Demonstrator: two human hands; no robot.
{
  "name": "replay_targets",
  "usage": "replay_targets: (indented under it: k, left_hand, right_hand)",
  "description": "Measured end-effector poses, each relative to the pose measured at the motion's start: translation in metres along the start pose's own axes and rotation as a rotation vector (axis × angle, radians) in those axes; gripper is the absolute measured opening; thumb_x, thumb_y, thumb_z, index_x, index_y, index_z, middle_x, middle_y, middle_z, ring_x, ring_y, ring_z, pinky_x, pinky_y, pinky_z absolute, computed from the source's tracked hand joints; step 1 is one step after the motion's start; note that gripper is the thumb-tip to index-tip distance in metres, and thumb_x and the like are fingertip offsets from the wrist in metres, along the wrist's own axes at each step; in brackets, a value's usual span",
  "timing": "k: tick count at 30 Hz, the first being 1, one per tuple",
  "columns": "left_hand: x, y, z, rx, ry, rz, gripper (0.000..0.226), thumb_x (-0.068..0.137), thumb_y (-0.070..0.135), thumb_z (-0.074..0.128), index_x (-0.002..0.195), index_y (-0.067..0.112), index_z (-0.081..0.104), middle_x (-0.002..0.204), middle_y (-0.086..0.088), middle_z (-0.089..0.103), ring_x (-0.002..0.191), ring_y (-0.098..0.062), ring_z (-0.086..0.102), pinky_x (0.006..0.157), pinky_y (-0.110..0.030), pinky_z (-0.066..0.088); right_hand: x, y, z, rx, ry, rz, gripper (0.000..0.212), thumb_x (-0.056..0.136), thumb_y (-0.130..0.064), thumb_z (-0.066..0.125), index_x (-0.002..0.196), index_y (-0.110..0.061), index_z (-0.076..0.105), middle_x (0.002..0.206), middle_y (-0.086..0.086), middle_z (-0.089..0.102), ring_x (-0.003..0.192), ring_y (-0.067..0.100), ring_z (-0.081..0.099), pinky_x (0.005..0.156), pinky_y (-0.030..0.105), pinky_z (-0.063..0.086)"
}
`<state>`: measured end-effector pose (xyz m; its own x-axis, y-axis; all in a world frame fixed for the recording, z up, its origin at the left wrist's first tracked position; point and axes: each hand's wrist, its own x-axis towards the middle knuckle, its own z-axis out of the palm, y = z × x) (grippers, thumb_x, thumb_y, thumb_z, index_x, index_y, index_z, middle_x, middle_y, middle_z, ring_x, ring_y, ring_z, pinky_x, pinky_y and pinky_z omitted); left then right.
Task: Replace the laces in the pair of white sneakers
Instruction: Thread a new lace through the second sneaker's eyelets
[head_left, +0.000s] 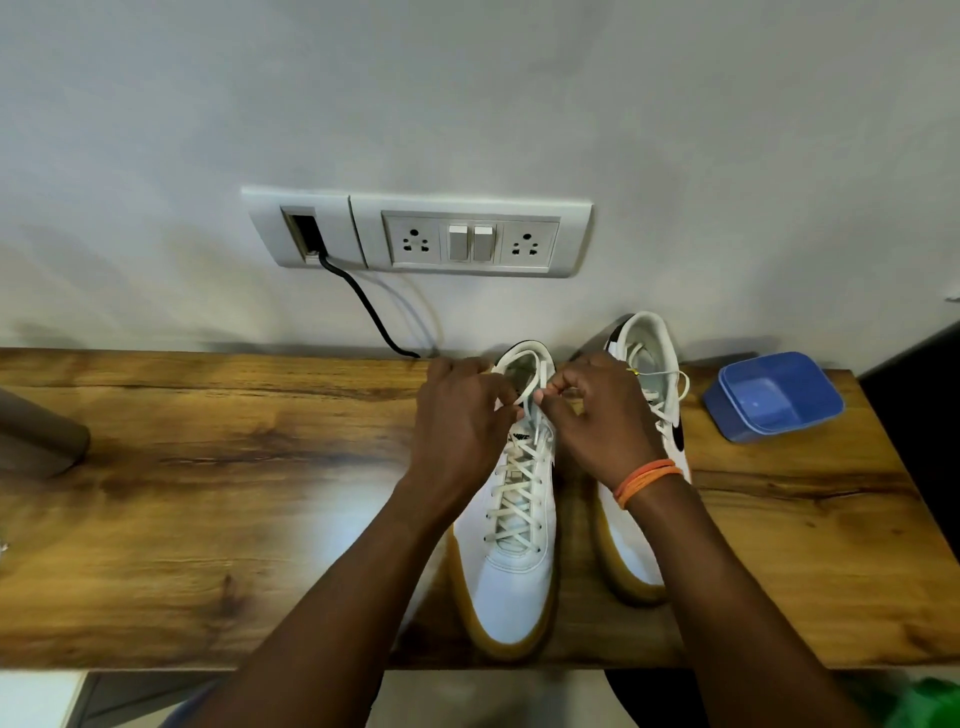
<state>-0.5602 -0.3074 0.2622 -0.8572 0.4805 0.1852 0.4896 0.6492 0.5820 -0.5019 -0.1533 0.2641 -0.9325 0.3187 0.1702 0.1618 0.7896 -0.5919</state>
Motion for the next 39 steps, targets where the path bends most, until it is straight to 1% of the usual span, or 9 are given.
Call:
replay_targets:
  k: [6,11,14,19,24,26,29,33,39]
  left_hand:
    - [0.014,0.004,0.009,0.012,-0.074,0.034,0.019,0.081,0.024,0.061,0.064,0.017,0.065,0.054,-0.003,0.059,0.054,-0.024,0.056,0.058,-0.040,0.049]
    - [0.019,-0.005,0.013,-0.185,-0.242,-0.032,0.010,0.080,0.013,0.070,0.073,0.017,0.076,0.065,0.002,0.070,0.056,-0.012,0.060,0.059,-0.028,0.046]
    - [0.024,-0.006,0.009,-0.312,-0.173,-0.158,0.010,0.084,0.013,0.072,0.078,0.019,0.077,0.073,0.010,0.071,0.062,0.005,0.061,0.059,-0.011,0.042]
    - [0.031,-0.010,-0.012,-0.357,-0.081,-0.179,0.006,0.087,0.015,0.071,0.086,0.018,0.077,0.079,0.014,0.070,0.067,0.013,0.058,0.059,-0.001,0.037]
    - [0.032,-0.011,-0.021,-0.123,-0.243,0.031,0.014,0.089,0.018,0.068,0.096,0.026,0.078,0.084,0.018,0.056,0.081,0.007,0.056,0.072,-0.010,0.038]
    - [0.028,-0.009,-0.012,0.063,-0.282,0.094,0.017,0.091,0.029,0.063,0.103,0.035,0.075,0.103,0.008,0.054,0.105,-0.014,0.049,0.088,-0.032,0.039]
    - [0.016,-0.005,0.006,0.299,-0.369,0.062,0.029,0.098,0.042,0.045,0.112,0.034,0.069,0.132,0.006,0.040,0.124,-0.025,0.029,0.094,-0.042,0.025]
    - [0.007,-0.001,0.021,0.321,-0.374,0.048,0.039,0.101,0.043,0.034,0.108,0.029,0.069,0.138,0.006,0.032,0.126,-0.024,0.025,0.094,-0.043,0.022]
    - [0.015,-0.002,0.020,-0.082,-0.195,-0.042,0.036,0.101,0.034,0.035,0.107,0.023,0.069,0.122,-0.001,0.045,0.122,-0.023,0.034,0.096,-0.038,0.029]
  right_hand:
    - [0.001,-0.006,0.017,-0.046,0.083,0.088,0.007,0.077,-0.015,0.073,0.071,-0.016,0.070,0.098,0.001,0.059,0.094,0.019,0.053,0.074,0.029,0.040]
    - [0.007,0.004,0.020,-0.053,0.051,0.214,0.017,0.078,-0.024,0.078,0.090,-0.018,0.068,0.106,0.005,0.056,0.096,0.025,0.057,0.084,0.037,0.048]
    - [0.010,0.009,0.019,-0.001,0.093,0.316,0.016,0.084,-0.034,0.071,0.080,-0.019,0.066,0.094,0.003,0.061,0.086,0.021,0.061,0.075,0.033,0.049]
    - [0.015,0.007,-0.001,0.243,0.064,0.324,0.011,0.086,-0.011,0.064,0.079,-0.013,0.072,0.080,-0.001,0.070,0.077,0.016,0.064,0.074,0.030,0.050]
    - [0.010,0.009,-0.002,0.119,-0.184,0.137,0.019,0.082,-0.010,0.064,0.082,-0.025,0.076,0.090,-0.002,0.066,0.086,0.013,0.058,0.080,0.032,0.048]
    - [0.008,0.010,0.003,0.006,-0.267,0.147,0.022,0.085,-0.018,0.062,0.086,-0.035,0.075,0.104,-0.001,0.056,0.103,0.018,0.052,0.091,0.039,0.043]
    - [0.005,0.005,0.009,-0.145,-0.344,0.180,0.024,0.090,-0.028,0.051,0.095,-0.036,0.073,0.115,0.002,0.044,0.116,0.026,0.045,0.100,0.047,0.034]
    - [0.009,-0.003,-0.005,0.072,-0.138,0.215,0.026,0.083,-0.025,0.048,0.086,-0.033,0.073,0.102,0.000,0.053,0.102,0.024,0.054,0.093,0.047,0.042]
    - [0.010,0.032,-0.042,-0.296,0.034,0.460,0.037,0.085,-0.028,0.068,0.118,-0.013,0.062,0.125,0.016,0.045,0.111,0.040,0.052,0.095,0.041,0.046]
